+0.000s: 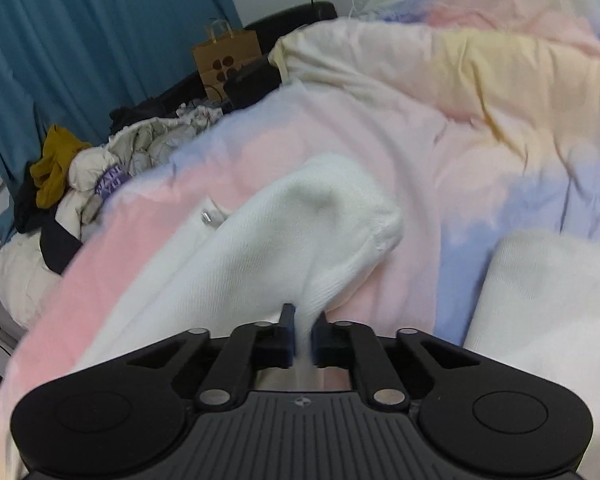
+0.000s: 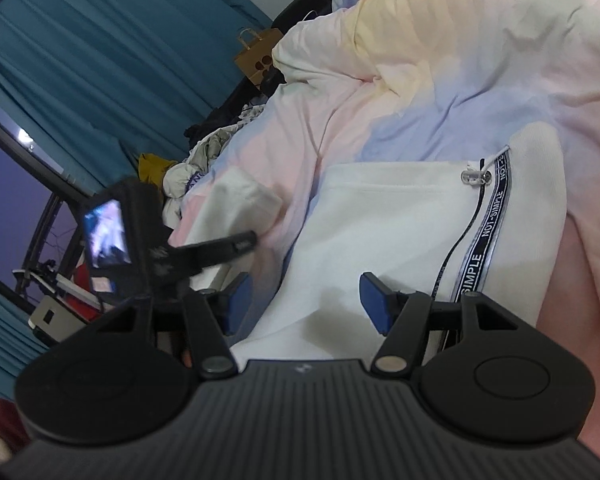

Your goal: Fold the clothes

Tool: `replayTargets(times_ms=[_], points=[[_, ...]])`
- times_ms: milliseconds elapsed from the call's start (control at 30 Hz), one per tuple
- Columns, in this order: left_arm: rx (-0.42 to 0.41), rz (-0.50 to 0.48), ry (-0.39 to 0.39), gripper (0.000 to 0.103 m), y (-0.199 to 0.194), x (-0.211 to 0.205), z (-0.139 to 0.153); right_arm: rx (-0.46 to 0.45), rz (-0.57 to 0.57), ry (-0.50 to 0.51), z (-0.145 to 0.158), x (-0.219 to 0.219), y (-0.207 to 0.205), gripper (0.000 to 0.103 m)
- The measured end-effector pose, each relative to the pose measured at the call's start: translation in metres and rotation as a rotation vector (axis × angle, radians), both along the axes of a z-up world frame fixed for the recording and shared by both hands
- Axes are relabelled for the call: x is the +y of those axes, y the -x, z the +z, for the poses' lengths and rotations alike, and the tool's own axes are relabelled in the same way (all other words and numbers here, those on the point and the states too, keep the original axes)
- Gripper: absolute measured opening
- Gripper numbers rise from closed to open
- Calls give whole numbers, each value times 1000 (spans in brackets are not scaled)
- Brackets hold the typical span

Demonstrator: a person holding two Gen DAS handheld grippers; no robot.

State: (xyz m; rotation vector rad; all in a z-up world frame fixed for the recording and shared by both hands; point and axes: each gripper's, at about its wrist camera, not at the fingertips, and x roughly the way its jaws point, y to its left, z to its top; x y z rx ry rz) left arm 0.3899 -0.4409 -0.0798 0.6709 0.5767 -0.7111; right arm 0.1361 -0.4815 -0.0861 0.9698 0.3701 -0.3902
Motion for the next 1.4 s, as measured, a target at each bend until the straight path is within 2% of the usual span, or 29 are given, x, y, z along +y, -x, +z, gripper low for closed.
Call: replayTargets(times_ms=[133, 233, 300, 367, 400, 433, 567, 667, 733, 800, 900, 1000, 1067, 1133, 1233, 1333, 1400], points=[[53, 21, 106, 7, -1, 3, 28, -11, -2, 0, 1, -1, 2, 63], [79, -11, 107, 10, 7, 7, 19, -8, 0, 7, 1, -1, 1, 63], [91, -34, 93, 18, 15, 12, 8, -3, 5, 19, 0, 0, 1, 63], [109, -52, 97, 30, 24, 23, 1, 5, 12, 36, -1, 2, 0, 63], [109, -59, 100, 32, 29, 30, 0, 8, 14, 39, -1, 2, 0, 63], [103, -63, 104, 38, 35, 39, 2, 12, 15, 42, -2, 3, -1, 63], [76, -16, 156, 50, 54, 93, 22, 11, 10, 36, -1, 3, 1, 63], [25, 18, 157, 60, 69, 141, 33, 6, 17, 23, 0, 3, 3, 63], [9, 43, 120, 60, 74, 166, 31, 4, 20, 21, 1, 4, 4, 63], [4, 90, 51, 60, 71, 184, 19, 1, 22, 19, 2, 4, 4, 63], [9, 166, -37, 53, 63, 206, -1, 5, 25, 25, 2, 6, 4, 63], [47, 185, -26, 41, 59, 215, -12, 14, 34, 35, 1, 9, 1, 63], [53, 171, -11, 28, 63, 217, -14, 23, 41, 48, 0, 11, -3, 63], [56, 146, 6, 24, 71, 216, -9, 29, 51, 49, -1, 13, -5, 63], [59, 93, 43, 27, 80, 211, 0, 29, 55, 44, 0, 15, -6, 63], [34, 59, 69, 47, 81, 189, 3, 18, 50, 53, 3, 16, -3, 63], [1, 41, 52, 47, 78, 174, 2, 22, 51, 57, 2, 16, -4, 63]])
